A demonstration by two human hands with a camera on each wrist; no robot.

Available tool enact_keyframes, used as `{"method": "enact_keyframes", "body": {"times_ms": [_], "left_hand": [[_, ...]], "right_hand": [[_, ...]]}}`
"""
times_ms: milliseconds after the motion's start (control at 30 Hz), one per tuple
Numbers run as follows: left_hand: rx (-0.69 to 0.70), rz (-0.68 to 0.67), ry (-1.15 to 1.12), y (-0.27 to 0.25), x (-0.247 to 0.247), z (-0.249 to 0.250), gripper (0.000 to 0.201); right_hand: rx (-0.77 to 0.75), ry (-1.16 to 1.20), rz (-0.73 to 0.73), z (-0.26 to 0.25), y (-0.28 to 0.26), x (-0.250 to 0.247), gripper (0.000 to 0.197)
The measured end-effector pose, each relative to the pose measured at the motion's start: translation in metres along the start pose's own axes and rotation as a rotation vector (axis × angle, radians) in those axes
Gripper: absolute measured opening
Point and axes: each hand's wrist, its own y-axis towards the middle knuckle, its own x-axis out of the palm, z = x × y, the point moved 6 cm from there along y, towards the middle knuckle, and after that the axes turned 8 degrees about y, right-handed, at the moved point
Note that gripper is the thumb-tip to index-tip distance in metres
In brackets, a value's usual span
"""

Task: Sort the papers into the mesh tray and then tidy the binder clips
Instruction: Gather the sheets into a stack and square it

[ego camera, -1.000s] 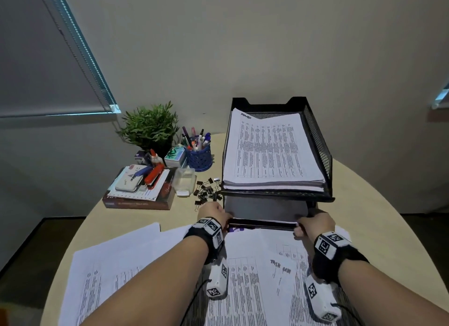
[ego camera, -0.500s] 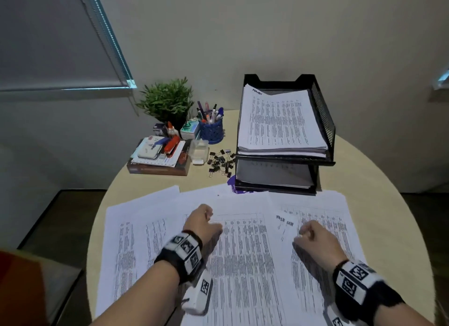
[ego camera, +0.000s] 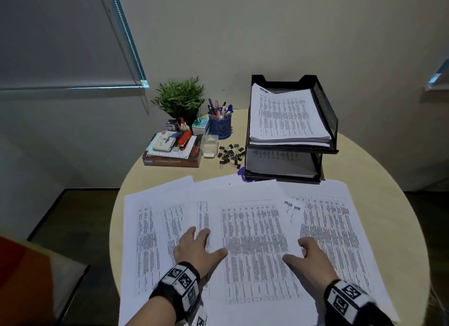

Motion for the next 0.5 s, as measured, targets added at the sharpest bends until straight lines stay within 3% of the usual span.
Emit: {"method": "enact_keyframes", "body": {"times_ms": [133, 167, 367, 500], "left_hand": [[0.064, -0.016, -0.083, -0.001, -0.002, -0.007, 0.056], [0.061, -0.013, -0.099, 0.0, -0.002, -0.01, 0.057], [-0.098, 0.003, -0.073, 0.004, -0.003, -0.039, 0.111], [-0.125, -0.001, -0.05, 0.005, -0.004, -0.046, 0.121]], "right_hand": [[-0.055, -0.047, 0.092, 0.003, 0.003, -0.003, 0.023], [-0.056, -0.038, 0.117, 0.004, 0.003, -0.004, 0.024], [0.065, 0.083, 0.142, 0.016, -0.001, -0.012, 0.029], [0.06, 0.038, 0.091, 0.021, -0.007, -0.011, 0.022]]}}
